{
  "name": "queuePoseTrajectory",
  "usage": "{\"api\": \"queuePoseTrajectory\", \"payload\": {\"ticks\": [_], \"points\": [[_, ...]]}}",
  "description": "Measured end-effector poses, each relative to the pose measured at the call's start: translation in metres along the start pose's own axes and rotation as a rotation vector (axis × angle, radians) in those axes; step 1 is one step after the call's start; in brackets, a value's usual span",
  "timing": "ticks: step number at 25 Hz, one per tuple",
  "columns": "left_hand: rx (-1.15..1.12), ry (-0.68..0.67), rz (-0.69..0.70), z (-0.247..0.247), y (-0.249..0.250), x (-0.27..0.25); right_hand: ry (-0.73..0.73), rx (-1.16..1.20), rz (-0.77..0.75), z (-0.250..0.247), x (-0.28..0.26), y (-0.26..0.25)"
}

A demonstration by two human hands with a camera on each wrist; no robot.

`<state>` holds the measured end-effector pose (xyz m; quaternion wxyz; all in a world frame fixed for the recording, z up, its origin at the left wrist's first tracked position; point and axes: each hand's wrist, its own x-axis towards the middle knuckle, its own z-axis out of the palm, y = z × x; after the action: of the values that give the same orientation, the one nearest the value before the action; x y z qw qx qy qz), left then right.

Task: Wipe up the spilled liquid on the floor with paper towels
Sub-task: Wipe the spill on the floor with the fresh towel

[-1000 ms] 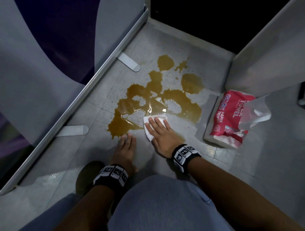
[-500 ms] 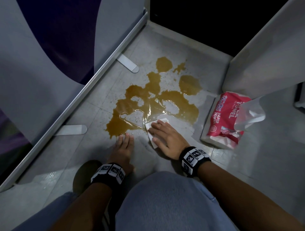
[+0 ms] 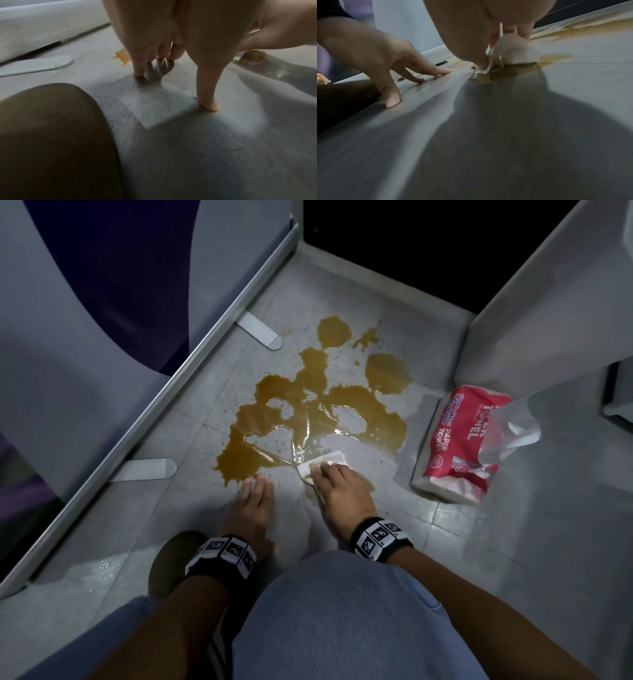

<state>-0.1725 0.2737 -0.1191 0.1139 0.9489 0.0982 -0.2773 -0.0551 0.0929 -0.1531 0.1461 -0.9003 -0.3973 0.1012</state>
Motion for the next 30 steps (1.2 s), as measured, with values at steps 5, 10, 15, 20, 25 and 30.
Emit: {"api": "queuePoseTrajectory", "payload": {"ticks": [5, 10, 15, 20, 25, 30], "points": [[0.022, -0.031, -0.011, 0.01, -0.006, 0.005, -0.004, 0.077, 0.011, -0.005, -0.007, -0.001], [0.005, -0.057, 0.008, 0.012, -0.007, 0.005, -0.079, 0.458, 0.283, -0.033, -0.001, -0.005], [-0.009, -0.053, 0.016, 0.011, -0.006, 0.004, -0.165, 0.941, 0.699, -0.051, 0.018, 0.005], [-0.011, -0.053, 0.01, 0.012, -0.008, 0.004, 0.015, 0.239, 0.503, -0.058, 0.016, 0.028], [-0.018, -0.049, 0.016, 0.01, -0.007, 0.002, 0.145, 0.39, 0.455, -0.049, 0.006, 0.037], [-0.004, -0.069, 0.003, 0.007, -0.007, 0.003, 0.268, 0.42, 0.38, -0.043, -0.011, 0.035]]}}
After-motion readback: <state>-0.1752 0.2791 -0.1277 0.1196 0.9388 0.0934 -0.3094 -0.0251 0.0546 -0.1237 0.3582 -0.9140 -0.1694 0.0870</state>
